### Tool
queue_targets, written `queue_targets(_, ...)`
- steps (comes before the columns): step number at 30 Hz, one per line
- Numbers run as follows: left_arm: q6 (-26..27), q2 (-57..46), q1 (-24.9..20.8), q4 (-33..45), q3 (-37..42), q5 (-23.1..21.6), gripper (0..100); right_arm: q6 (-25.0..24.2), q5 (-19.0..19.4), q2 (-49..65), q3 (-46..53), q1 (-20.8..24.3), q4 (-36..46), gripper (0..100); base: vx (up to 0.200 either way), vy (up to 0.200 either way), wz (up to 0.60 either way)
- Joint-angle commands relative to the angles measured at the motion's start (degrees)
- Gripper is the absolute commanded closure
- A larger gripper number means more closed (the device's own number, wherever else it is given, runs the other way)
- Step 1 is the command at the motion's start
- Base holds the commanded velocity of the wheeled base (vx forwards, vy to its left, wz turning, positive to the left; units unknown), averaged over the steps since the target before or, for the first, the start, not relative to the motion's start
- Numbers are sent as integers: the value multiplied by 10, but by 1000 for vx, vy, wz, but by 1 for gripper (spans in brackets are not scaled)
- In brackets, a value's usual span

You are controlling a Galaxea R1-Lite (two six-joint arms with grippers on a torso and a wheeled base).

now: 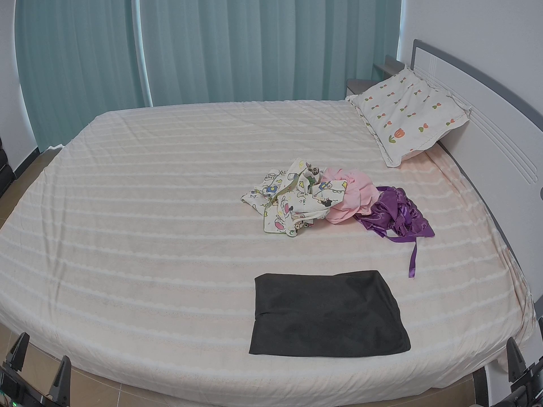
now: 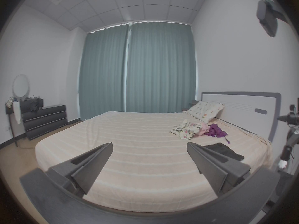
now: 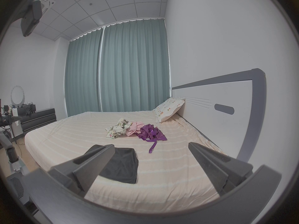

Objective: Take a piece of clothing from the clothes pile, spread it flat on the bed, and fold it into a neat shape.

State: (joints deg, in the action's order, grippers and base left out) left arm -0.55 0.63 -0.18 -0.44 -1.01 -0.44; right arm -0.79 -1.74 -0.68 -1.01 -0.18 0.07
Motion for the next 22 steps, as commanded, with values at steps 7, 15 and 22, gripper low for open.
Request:
queue_targets(7,10,-6,0,4,9,-18,0,0,0,7,9,0,0,0,0,0,0)
queue_targets(15,10,-6,0,4,9,-17,0,-1,0,7,9,0,0,0,0,0,0)
queue_targets(22,9,-6,0,4,9,-17,0,-2,0,7,9,0,-1,0,0,0,0)
